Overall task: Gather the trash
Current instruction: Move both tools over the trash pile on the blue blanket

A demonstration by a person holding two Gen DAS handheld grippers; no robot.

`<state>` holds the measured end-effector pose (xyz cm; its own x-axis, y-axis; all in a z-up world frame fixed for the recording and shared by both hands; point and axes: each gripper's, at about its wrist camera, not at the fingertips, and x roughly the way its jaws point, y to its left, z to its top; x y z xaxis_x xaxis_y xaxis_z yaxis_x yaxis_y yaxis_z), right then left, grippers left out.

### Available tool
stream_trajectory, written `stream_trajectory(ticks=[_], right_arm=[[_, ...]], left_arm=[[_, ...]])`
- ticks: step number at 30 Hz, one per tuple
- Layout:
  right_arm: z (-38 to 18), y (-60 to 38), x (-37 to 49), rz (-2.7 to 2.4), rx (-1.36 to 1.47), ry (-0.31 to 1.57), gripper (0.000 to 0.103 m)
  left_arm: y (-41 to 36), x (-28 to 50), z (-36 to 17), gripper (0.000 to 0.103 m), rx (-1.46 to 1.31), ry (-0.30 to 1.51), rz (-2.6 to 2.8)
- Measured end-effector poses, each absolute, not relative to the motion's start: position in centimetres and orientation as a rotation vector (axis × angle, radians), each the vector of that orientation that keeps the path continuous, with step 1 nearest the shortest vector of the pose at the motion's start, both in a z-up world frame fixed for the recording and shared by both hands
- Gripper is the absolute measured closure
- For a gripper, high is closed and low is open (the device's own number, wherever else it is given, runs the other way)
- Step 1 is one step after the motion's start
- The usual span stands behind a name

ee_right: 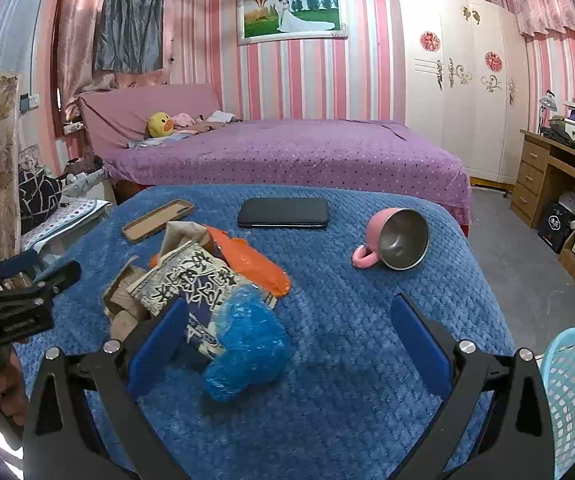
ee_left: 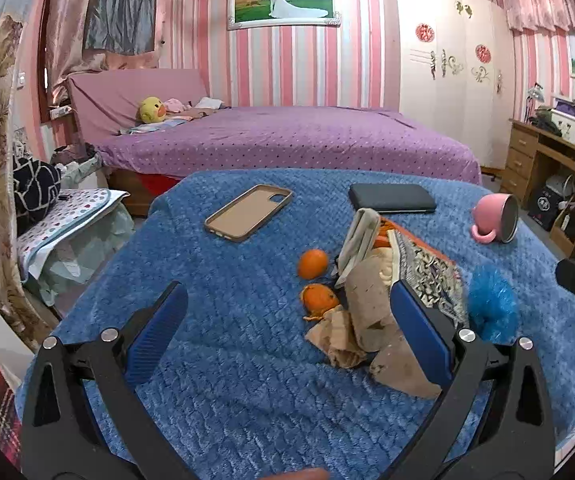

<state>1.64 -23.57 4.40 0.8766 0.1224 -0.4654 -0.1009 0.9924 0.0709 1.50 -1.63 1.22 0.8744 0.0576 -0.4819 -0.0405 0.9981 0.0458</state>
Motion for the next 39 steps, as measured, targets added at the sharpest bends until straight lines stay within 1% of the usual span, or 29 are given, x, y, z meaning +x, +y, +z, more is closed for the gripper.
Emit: stream_trajectory(ticks=[11, 22, 39], right_arm=[[4.3, -22.7, 1.5, 0.125, 0.042, 0.499, 0.004], [3.9, -24.3, 1.8, 0.099, 0.090, 0.536, 0.004], [4.3, -24.6, 1.4, 0.114, 0.091, 0.520, 0.004]], left_arm=[[-1.1, 1.2, 1.6, 0.005, 0.028, 0.505, 0.056], [-1.6, 1.4, 0.9, 0.005, 0.031, 0.529, 0.030], [-1.8, 1.2, 1.1, 0.005, 0.031, 0.535, 0.030]])
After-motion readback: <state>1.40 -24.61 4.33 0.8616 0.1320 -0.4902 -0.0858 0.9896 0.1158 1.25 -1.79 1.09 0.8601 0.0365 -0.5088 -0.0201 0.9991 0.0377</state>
